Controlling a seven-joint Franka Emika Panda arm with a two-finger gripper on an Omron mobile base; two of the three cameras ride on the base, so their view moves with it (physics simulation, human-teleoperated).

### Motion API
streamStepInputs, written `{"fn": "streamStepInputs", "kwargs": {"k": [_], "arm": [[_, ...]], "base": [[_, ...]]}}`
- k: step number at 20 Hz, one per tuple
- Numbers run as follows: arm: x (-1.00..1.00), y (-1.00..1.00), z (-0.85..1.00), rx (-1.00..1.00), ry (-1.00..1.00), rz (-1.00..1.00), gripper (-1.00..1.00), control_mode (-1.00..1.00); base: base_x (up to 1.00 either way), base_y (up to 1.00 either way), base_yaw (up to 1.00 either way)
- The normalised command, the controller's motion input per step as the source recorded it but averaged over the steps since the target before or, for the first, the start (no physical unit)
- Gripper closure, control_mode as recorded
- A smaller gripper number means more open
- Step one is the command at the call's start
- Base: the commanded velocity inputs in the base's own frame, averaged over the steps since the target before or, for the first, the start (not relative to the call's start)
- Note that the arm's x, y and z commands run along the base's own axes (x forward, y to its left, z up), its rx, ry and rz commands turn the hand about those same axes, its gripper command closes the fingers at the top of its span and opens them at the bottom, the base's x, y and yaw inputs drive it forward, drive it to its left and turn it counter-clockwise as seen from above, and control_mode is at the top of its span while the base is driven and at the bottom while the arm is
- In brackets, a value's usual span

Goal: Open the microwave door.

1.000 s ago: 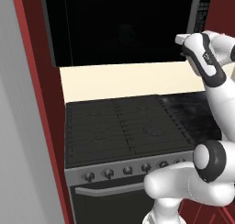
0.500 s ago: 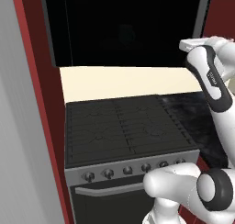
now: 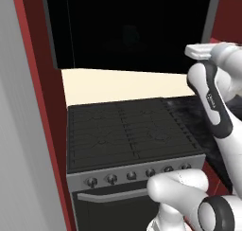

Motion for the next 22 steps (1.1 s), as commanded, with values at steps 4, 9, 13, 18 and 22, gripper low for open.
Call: {"fn": "streamStepInputs", "kwargs": {"k": [4,9,13,18,22], "arm": [[-1.00,0.10,1.00,0.00,0.03,-0.07,1.00,-1.00],[-1.00,0.33,1.00,-0.01,0.11,-0.08,-1.00,-1.00],[-1.00,0.44,0.95,-0.04,0.17,-0.08,-1.00,-1.00],[-1.00,0.10,0.09,-0.05,0.07,-0.03,-1.00,-1.00],[-1.00,-0.06,-0.15,-0.01,0.00,0.00,-1.00,-1.00]], "base": [[0.00,0.00,0.00],[0.00,0.00,0.00],[0.00,0.00,0.00],[0.00,0.00,0.00],[0.00,0.00,0.00]]}}
